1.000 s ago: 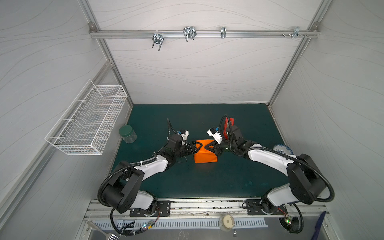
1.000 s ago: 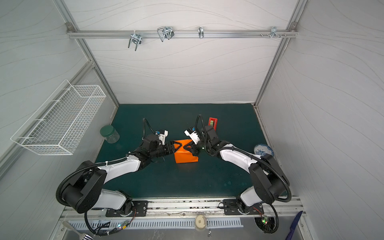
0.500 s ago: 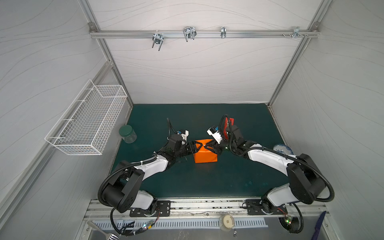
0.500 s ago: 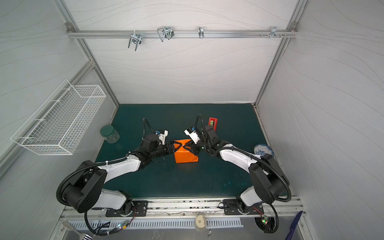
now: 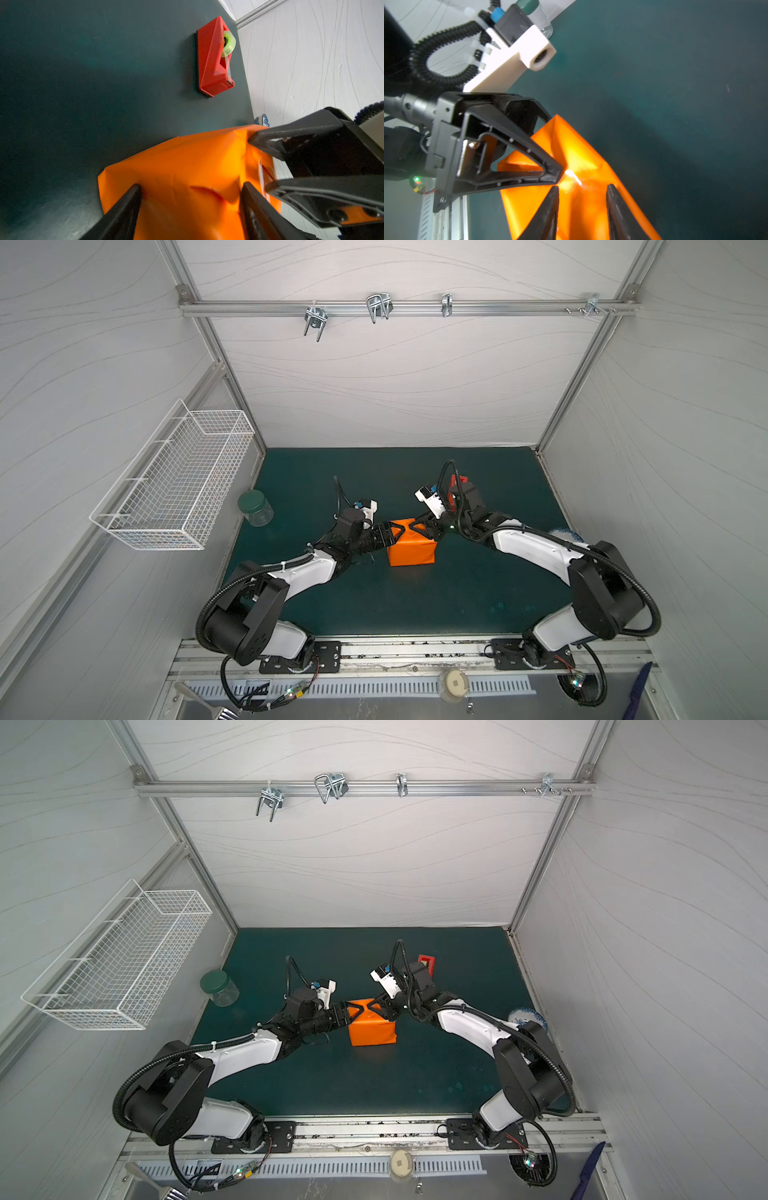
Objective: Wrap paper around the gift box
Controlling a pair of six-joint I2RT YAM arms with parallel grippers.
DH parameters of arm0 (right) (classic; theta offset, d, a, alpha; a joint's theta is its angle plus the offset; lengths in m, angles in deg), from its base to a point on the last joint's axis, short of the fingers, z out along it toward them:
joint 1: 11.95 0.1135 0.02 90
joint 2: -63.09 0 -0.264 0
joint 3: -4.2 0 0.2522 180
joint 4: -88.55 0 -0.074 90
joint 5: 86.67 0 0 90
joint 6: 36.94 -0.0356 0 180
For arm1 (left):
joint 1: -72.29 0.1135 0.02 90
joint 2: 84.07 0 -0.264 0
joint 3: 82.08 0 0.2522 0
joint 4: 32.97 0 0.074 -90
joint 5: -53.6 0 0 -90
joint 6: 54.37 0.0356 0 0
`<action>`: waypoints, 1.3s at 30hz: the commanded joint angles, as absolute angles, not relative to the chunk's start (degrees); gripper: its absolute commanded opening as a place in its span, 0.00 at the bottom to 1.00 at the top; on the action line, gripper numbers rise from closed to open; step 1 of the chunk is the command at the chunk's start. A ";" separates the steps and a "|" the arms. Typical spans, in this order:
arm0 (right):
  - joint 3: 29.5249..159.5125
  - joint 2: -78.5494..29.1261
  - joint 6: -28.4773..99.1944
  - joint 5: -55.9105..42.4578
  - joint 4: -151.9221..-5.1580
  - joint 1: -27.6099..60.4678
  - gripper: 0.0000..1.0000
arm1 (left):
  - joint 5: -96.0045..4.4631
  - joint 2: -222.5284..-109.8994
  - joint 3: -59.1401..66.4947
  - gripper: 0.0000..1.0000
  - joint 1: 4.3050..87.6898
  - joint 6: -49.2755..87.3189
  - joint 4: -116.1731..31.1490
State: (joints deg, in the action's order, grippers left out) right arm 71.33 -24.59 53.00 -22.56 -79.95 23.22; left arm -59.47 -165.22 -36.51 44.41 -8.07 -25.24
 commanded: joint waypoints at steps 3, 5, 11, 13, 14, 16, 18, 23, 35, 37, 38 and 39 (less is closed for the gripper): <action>73.82 -25.79 50.86 -22.30 -75.76 21.54 0.45 | -59.26 -168.78 -38.62 0.76 43.46 -5.77 -37.94; 74.54 -24.79 49.34 -22.99 -75.67 21.01 0.46 | -59.16 -168.80 -38.62 0.76 43.50 -5.71 -37.94; 72.33 -18.63 46.25 -21.82 -70.43 23.06 0.47 | -59.16 -168.71 -38.54 0.76 43.48 -5.78 -37.91; 71.80 -17.33 44.73 -22.46 -68.70 23.81 0.46 | -59.34 -168.59 -38.53 0.76 43.46 -5.92 -37.94; 71.96 -17.13 43.92 -23.45 -67.73 24.06 0.44 | -59.34 -168.47 -38.53 0.76 43.46 -5.86 -37.99; 72.57 -17.40 42.92 -24.75 -66.31 24.58 0.38 | -59.17 -168.28 -38.53 0.76 43.45 -5.84 -38.25; 73.61 -18.83 42.35 -26.13 -65.50 25.50 0.30 | -59.03 -168.14 -38.36 0.76 43.44 -5.73 -38.56; 76.60 -23.36 41.24 -27.60 -65.02 26.18 0.13 | -58.66 -168.01 -38.25 0.76 43.50 -5.77 -38.76; 80.88 -32.44 41.59 -24.57 -64.57 25.39 0.09 | -59.05 -167.85 -38.69 0.75 43.40 -5.75 -38.48; 82.36 -34.44 41.54 -23.73 -64.09 25.12 0.09 | -59.07 -167.76 -38.70 0.76 43.44 -5.70 -38.47; 83.14 -35.47 41.33 -23.57 -63.93 24.89 0.10 | -59.14 -167.68 -38.79 0.76 43.51 -5.75 -38.44; 83.79 -36.14 41.13 -23.70 -64.05 24.63 0.10 | -59.09 -167.57 -38.91 0.76 43.43 -5.79 -38.33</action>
